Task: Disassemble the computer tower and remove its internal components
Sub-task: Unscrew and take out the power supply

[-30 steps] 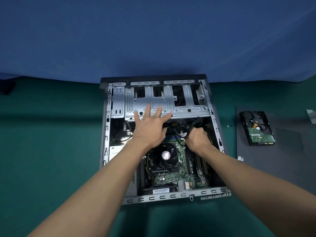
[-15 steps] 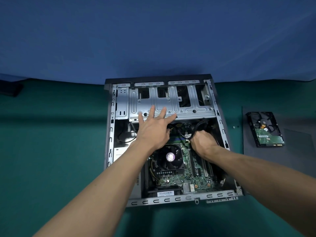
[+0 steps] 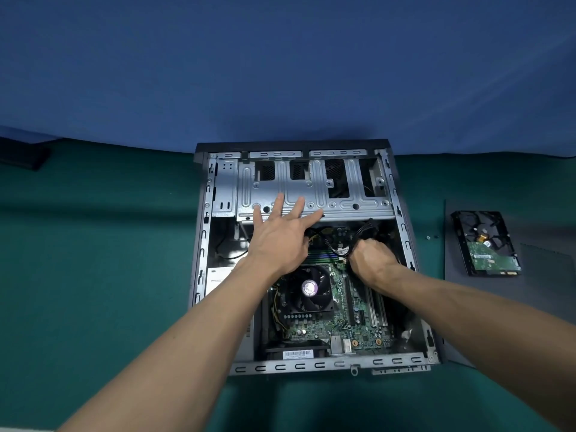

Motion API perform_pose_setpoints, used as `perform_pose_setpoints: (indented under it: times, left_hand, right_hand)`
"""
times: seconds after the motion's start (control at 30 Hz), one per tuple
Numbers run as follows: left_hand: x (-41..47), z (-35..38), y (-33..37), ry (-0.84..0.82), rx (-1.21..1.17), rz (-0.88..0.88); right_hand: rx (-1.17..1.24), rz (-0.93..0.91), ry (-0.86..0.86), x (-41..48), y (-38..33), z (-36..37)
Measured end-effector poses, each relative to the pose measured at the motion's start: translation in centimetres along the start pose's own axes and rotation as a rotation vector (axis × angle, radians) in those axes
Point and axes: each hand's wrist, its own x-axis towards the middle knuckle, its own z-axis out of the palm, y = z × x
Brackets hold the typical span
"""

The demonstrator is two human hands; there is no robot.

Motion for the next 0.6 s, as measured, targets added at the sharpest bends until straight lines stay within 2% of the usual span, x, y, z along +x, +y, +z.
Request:
perform_pose_setpoints:
  times: [0.3, 0.47, 0.6]
  left_hand:
    - [-0.1, 0.2, 0.0, 0.003, 0.003, 0.001]
    - [0.0, 0.3, -0.1, 0.011, 0.001, 0.005]
    - [0.0, 0.6, -0.1, 0.028, 0.006, 0.007]
  right_hand:
    - [-0.037, -0.017, -0.026, -0.5, -0.1, 0.3]
    - [0.040, 0.018, -0.007, 0.4, 0.0, -0.3]
    - [-0.076, -0.055, 0.006, -0.5, -0.1, 0.6]
